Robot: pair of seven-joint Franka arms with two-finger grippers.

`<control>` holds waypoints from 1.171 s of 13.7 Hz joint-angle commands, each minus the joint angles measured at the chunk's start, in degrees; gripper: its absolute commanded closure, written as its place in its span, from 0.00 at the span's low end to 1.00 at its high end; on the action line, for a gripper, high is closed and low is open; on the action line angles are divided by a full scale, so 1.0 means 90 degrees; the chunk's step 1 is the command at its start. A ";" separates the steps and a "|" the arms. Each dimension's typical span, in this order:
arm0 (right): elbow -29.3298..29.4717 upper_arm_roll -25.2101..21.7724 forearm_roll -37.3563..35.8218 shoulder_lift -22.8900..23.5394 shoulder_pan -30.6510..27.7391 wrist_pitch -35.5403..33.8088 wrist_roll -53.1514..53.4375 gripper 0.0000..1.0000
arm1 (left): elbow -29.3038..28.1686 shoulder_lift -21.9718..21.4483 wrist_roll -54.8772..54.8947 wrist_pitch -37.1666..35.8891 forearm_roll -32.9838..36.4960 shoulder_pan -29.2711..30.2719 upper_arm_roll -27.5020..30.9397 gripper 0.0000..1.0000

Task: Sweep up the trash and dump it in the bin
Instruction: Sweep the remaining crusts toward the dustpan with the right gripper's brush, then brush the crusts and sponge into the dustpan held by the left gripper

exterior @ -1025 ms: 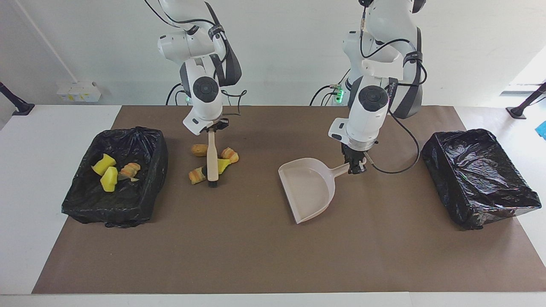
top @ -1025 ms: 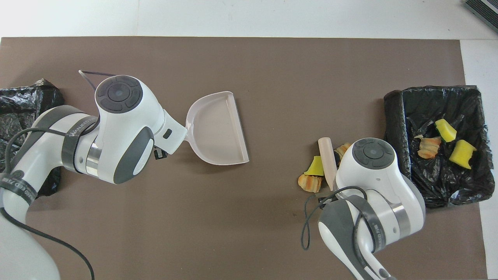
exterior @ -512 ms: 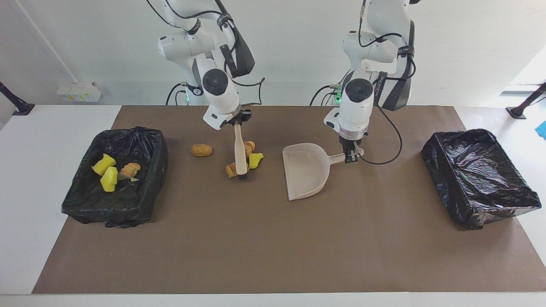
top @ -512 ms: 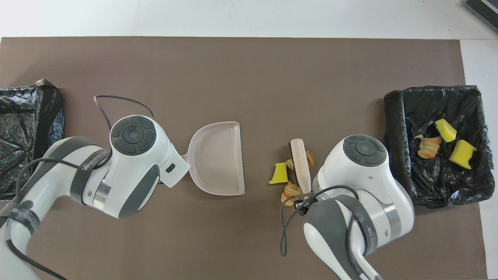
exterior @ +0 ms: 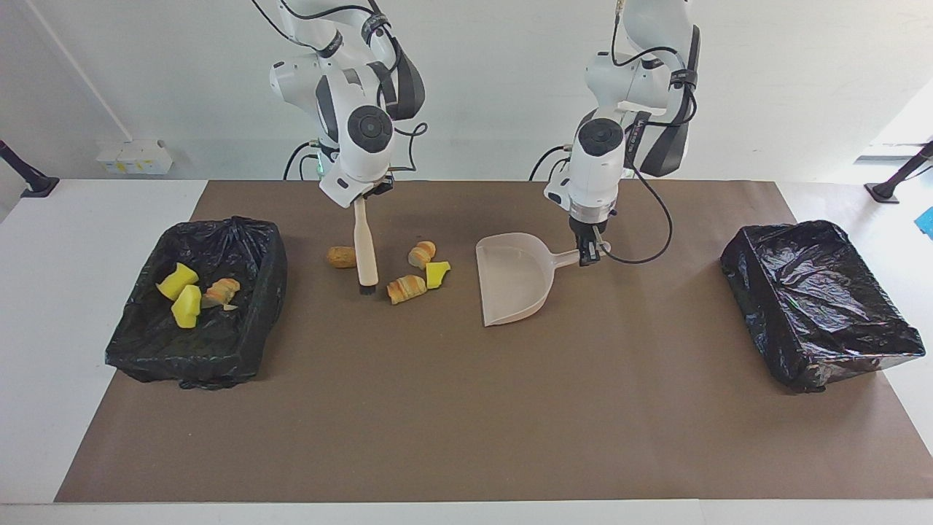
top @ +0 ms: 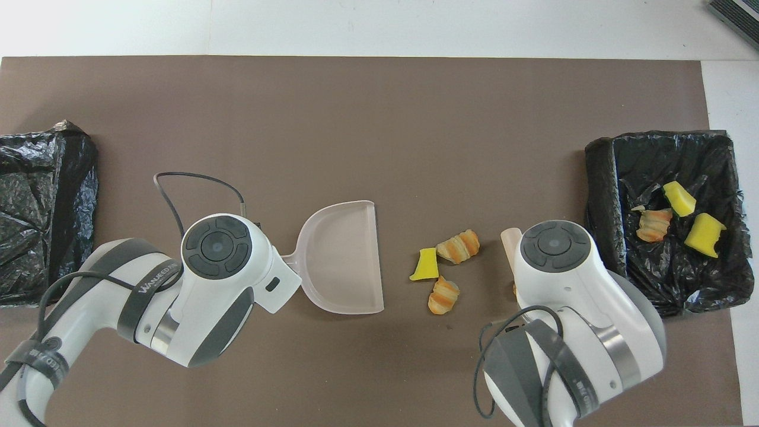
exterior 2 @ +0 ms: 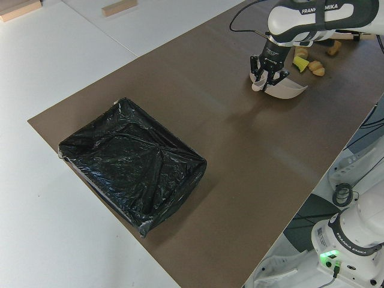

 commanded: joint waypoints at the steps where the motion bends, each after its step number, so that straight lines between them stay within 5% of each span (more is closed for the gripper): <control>1: -0.0752 0.0052 -0.0411 -0.0631 -0.0051 0.0073 0.0446 1.00 | -0.0271 -0.0201 -0.0360 0.0154 0.0140 -0.0179 0.0054 1.00; 9: -0.2062 0.0042 -0.0336 -0.1102 -0.0687 0.1380 0.0311 1.00 | -0.0505 -0.0201 -0.0615 0.0437 0.0140 -0.0491 0.0044 1.00; 16: -0.1547 0.0032 0.1596 -0.0411 -0.0619 0.1996 -0.0569 1.00 | -0.0593 -0.0250 -0.0615 0.0486 0.0140 -0.0589 0.0035 1.00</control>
